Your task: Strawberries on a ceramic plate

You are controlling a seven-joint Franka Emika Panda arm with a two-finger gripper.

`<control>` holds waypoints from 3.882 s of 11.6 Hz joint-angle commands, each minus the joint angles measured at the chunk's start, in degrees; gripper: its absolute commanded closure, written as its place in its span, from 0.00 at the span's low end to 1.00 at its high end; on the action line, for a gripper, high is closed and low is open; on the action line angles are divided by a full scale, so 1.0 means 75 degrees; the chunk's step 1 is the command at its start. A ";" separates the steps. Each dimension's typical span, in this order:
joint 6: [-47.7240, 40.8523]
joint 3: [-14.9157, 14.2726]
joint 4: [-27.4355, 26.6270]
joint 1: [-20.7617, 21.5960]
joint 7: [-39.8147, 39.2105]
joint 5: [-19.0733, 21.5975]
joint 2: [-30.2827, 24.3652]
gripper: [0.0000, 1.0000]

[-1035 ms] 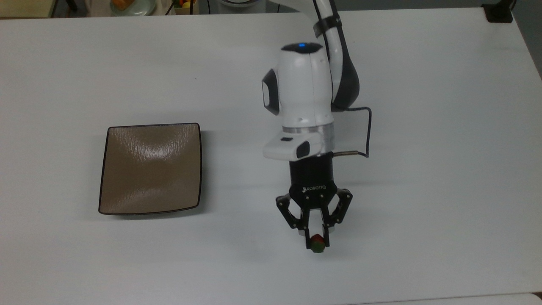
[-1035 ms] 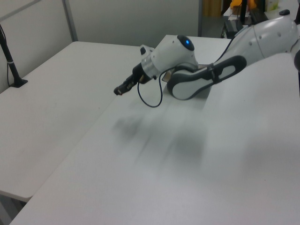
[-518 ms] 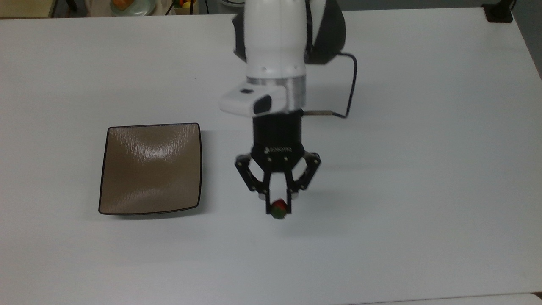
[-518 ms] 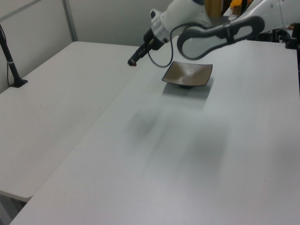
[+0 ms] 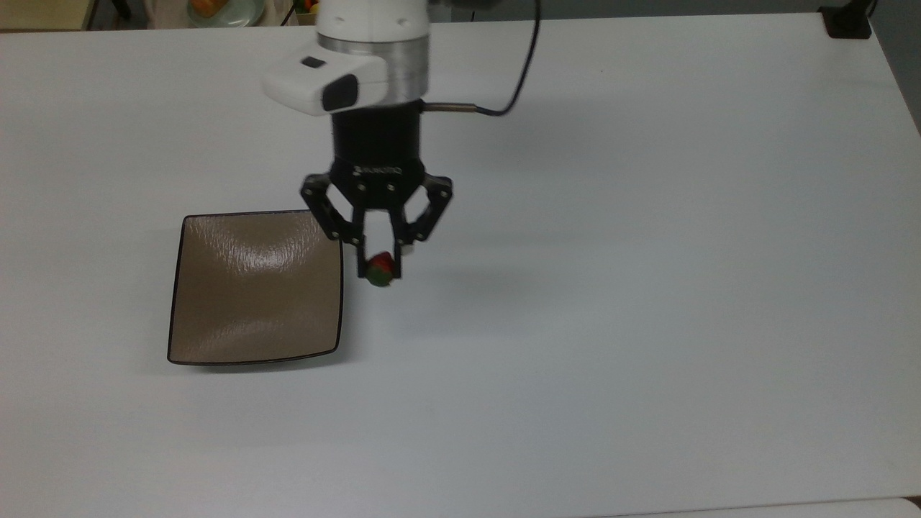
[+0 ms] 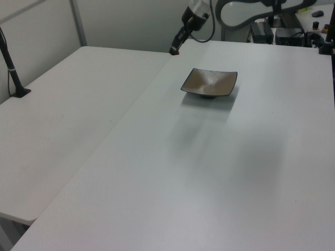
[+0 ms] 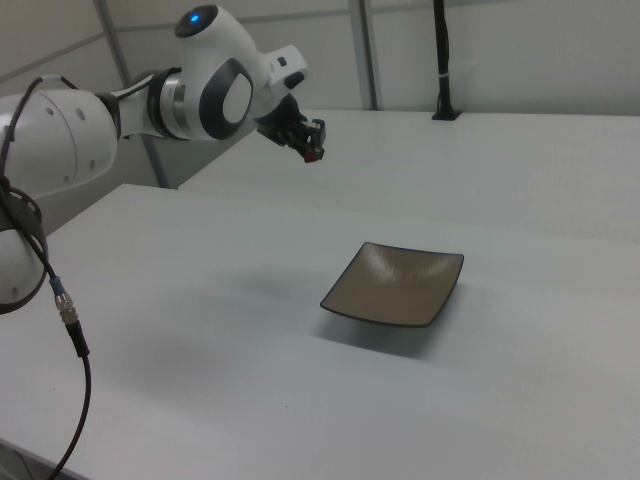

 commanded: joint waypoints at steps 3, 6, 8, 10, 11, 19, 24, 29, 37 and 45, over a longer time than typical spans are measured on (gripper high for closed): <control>-0.1710 0.0098 -0.0578 -0.1051 -0.2907 0.0817 -0.0719 0.96; -0.2101 0.0098 -0.0636 -0.1603 -0.4117 0.0854 -0.0720 0.96; -0.2089 0.0087 -0.0823 -0.1885 -0.4843 0.0854 -0.0697 0.96; -0.2007 0.0087 -0.1011 -0.2096 -0.5418 0.0854 -0.0627 0.96; -0.1961 0.0098 -0.1069 -0.2143 -0.5594 0.0865 -0.0487 0.96; 0.0169 0.0098 -0.1679 -0.2062 -0.5608 0.0854 0.0485 0.96; 0.0747 0.0286 -0.1866 -0.2050 -0.5631 0.0854 0.0850 0.95; 0.0770 0.0333 -0.1879 -0.2062 -0.5596 0.0865 0.0956 0.64; 0.0607 0.0380 -0.1867 -0.2097 -0.5514 0.0854 0.0595 0.00; -0.5517 0.0356 -0.1738 -0.1992 -0.2833 0.0725 -0.3131 0.00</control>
